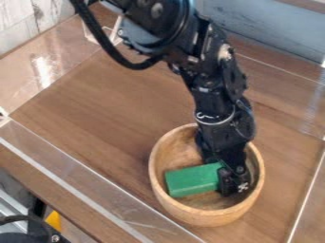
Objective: Remove the green block from inside the brown bowl and put it on the table
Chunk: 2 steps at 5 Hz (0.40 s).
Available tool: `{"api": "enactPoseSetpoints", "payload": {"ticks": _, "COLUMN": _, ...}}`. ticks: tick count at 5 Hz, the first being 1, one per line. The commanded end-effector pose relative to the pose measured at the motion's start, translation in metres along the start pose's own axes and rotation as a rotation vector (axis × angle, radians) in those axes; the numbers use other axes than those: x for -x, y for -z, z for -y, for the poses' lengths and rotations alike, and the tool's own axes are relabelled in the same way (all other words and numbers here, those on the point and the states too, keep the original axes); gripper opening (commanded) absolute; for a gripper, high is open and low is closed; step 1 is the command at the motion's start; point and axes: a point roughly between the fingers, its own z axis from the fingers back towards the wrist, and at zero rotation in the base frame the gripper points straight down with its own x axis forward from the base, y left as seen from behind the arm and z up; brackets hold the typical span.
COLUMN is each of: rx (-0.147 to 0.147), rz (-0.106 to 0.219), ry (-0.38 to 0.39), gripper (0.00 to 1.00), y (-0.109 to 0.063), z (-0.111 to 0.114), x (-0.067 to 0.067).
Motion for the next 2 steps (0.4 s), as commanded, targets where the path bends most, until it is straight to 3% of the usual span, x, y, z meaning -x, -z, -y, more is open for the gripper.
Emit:
{"api": "enactPoseSetpoints", "payload": {"ticks": 1, "rx": -0.001, "rz": -0.006, "ry": -0.011, "gripper": 0.00, "y": 0.003, "z": 0.006, "x": -0.005}}
{"api": "enactPoseSetpoints", "payload": {"ticks": 2, "rx": -0.009, "rz": 0.006, "ry": -0.061, "gripper": 0.00, "y": -0.013, "z": -0.001, "x": -0.007}}
